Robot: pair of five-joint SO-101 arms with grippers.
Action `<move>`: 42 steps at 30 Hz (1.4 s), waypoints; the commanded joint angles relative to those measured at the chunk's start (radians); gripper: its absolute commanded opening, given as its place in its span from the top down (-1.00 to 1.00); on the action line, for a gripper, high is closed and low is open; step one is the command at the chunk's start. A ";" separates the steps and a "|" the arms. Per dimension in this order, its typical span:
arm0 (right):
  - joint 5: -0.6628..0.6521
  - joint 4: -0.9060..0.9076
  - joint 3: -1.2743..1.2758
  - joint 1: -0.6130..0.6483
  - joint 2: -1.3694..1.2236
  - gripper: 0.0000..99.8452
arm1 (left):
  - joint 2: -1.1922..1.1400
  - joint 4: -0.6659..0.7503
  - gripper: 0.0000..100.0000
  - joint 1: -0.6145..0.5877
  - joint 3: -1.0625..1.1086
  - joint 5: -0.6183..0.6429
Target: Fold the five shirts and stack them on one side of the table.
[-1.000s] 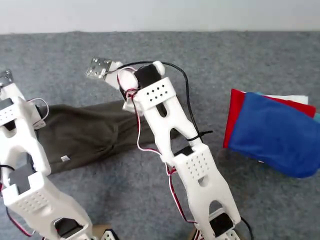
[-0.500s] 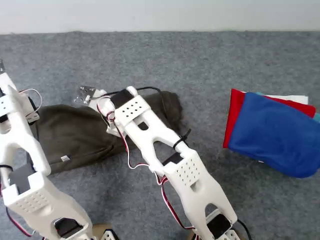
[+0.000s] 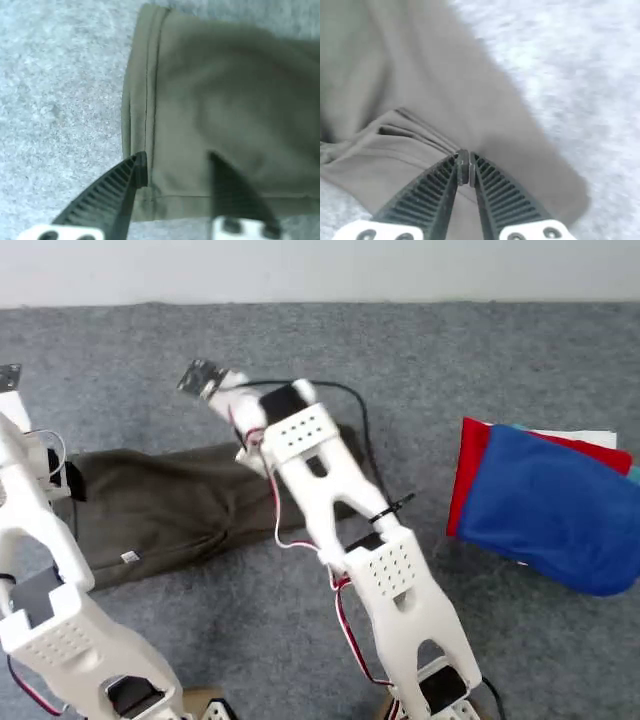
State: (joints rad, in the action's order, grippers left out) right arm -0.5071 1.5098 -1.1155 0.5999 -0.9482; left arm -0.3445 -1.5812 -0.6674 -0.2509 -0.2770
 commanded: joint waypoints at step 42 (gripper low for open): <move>0.003 0.128 -0.267 -0.013 0.068 0.98 | -0.672 -0.043 0.62 -0.109 -0.440 0.055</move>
State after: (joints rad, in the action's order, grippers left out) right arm -0.5071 1.6341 -1.3395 0.5938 -0.9482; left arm -0.9613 -1.6717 -0.7672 -0.6928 -0.2355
